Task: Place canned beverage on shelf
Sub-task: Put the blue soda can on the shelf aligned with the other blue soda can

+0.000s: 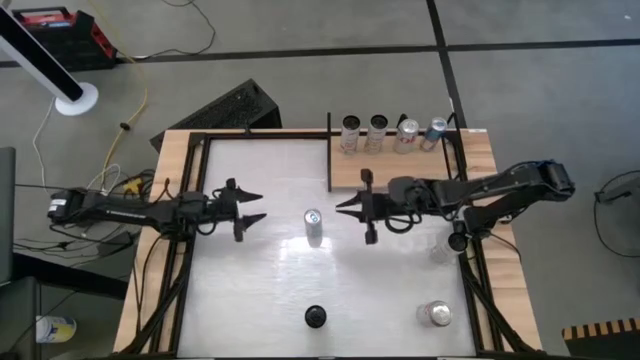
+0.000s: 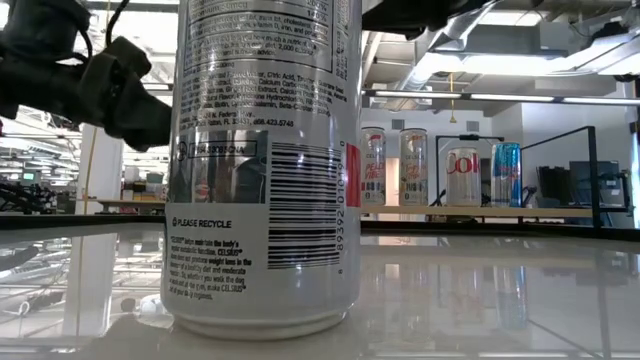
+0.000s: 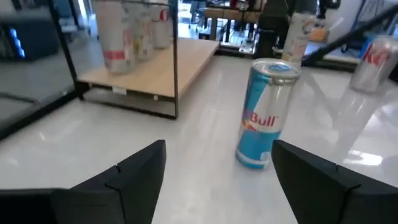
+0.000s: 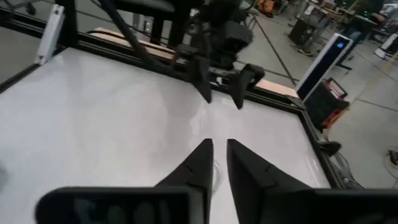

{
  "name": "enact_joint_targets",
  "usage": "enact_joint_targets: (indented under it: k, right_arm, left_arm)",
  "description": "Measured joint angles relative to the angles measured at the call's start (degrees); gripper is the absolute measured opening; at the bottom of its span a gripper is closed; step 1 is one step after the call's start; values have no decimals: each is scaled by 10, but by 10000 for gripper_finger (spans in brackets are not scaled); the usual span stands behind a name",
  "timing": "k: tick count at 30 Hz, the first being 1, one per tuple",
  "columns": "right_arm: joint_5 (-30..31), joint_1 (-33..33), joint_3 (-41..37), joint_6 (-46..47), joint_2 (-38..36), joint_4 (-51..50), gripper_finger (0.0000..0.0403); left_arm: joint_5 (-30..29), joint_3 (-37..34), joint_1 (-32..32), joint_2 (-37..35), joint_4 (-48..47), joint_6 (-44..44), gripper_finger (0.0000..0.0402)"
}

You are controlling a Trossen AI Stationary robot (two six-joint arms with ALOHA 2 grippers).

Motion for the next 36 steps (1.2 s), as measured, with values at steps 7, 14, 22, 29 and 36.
enact_joint_targets:
  k: [7, 14, 22, 29, 36]
  right_arm:
    - [0, 35, 1, 48, 33, 20, 132]
    - [23, 62, -1, 58, 106, 82, 248]
    - [76, 41, 1, 99, 150, 145, 357]
    - [88, 18, 33, 139, 215, 161, 388]
    - [205, 24, 82, 214, 252, 100, 385]
  left_arm:
    - [-40, 1, -1, -86, -150, -112, 277]
    - [-66, 1, 0, -99, -238, -200, 277]
    - [-66, 1, 0, -99, -244, -208, 277]
    - [-59, 1, 0, -99, -250, -208, 277]
    - [-58, 1, 0, -99, -262, -208, 277]
